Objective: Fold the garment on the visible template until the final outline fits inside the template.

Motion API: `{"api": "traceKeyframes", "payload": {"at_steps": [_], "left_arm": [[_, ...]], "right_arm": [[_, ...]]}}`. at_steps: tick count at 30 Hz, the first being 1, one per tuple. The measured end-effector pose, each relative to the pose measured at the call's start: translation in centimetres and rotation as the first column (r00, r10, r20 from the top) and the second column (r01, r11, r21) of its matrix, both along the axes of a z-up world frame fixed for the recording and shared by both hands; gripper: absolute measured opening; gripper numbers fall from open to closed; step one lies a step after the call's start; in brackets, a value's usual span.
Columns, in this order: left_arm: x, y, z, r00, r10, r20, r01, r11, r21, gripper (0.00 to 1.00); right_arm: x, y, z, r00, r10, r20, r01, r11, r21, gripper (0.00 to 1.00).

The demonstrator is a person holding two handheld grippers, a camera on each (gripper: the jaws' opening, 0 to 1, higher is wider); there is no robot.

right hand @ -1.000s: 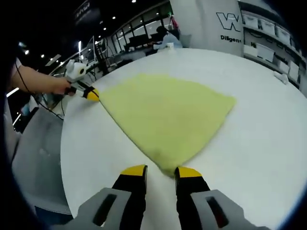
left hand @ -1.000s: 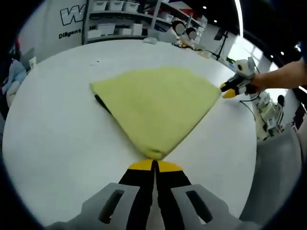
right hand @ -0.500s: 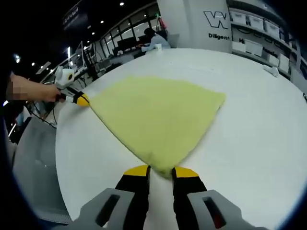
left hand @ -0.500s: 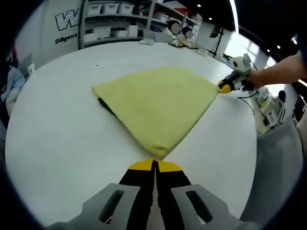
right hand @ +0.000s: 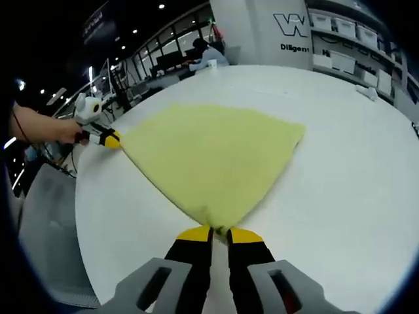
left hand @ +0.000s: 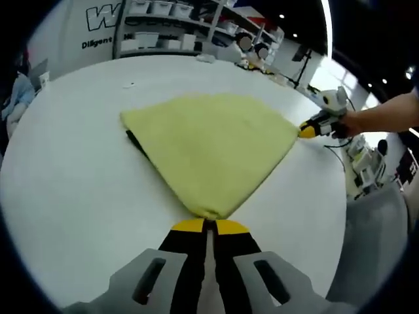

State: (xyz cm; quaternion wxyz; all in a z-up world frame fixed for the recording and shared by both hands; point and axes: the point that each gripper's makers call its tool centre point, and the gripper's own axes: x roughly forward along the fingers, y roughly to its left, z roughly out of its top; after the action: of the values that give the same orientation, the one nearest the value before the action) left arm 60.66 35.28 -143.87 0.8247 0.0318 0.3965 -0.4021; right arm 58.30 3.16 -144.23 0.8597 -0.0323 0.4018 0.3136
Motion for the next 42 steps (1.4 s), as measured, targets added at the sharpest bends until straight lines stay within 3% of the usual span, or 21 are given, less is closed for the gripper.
{"api": "traceKeyframes", "payload": {"at_steps": [6,11,13,16,17,19,22,23,24,29,33,42], "left_arm": [[0.3,1.5,0.4,0.998,-0.033,0.047,0.031,0.999,0.041,0.00],[-0.1,2.0,0.5,0.997,-0.063,0.043,0.060,0.996,0.059,0.00],[-0.2,2.1,0.5,0.996,-0.068,0.052,0.064,0.996,0.065,0.00],[-0.1,2.2,0.5,0.996,-0.065,0.058,0.061,0.996,0.069,0.00],[-0.2,2.1,0.4,0.996,-0.071,0.055,0.067,0.995,0.072,0.00],[-0.5,1.9,0.3,0.994,-0.098,0.057,0.093,0.992,0.085,0.00],[-0.4,2.0,0.1,0.994,-0.097,0.052,0.093,0.992,0.088,0.00],[-0.4,2.0,0.1,0.994,-0.100,0.053,0.095,0.991,0.094,0.00],[-0.3,2.2,0.1,0.993,-0.102,0.055,0.096,0.990,0.101,0.00],[-0.6,3.8,-0.2,0.992,-0.111,0.062,0.100,0.983,0.156,0.00],[-1.7,4.4,-0.4,0.992,-0.111,0.054,0.101,0.982,0.157,0.00],[-2.7,4.4,-0.7,0.994,-0.092,0.063,0.080,0.982,0.171,0.00]], "right_arm": [[-0.2,-0.6,-0.1,0.999,0.039,0.016,-0.038,0.999,-0.036,0.00],[-0.8,-0.7,0.1,0.999,0.050,-0.001,-0.050,0.999,-0.017,0.00],[-0.9,-0.9,0.0,0.997,0.071,0.009,-0.071,0.996,-0.054,0.00],[-1.2,-0.6,0.1,0.997,0.073,-0.013,-0.073,0.997,-0.021,0.16],[-1.2,-0.7,0.0,0.997,0.069,-0.028,-0.069,0.997,-0.024,0.17],[-0.4,0.0,0.4,0.997,0.082,0.008,-0.082,0.997,-0.011,0.15],[-0.3,1.0,0.4,0.994,0.112,0.003,-0.112,0.994,-0.014,0.08],[-0.6,1.3,0.3,0.991,0.137,-0.006,-0.137,0.990,-0.016,0.00],[-1.0,1.2,0.1,0.985,0.172,-0.018,-0.173,0.984,-0.032,0.00],[-1.4,-0.9,-0.7,0.982,0.186,-0.023,-0.187,0.979,-0.074,0.00],[-2.1,-0.3,-0.6,0.979,0.202,-0.014,-0.203,0.978,-0.051,0.00],[-2.7,0.0,-0.7,0.978,0.207,-0.005,-0.207,0.974,-0.093,0.00]]}}
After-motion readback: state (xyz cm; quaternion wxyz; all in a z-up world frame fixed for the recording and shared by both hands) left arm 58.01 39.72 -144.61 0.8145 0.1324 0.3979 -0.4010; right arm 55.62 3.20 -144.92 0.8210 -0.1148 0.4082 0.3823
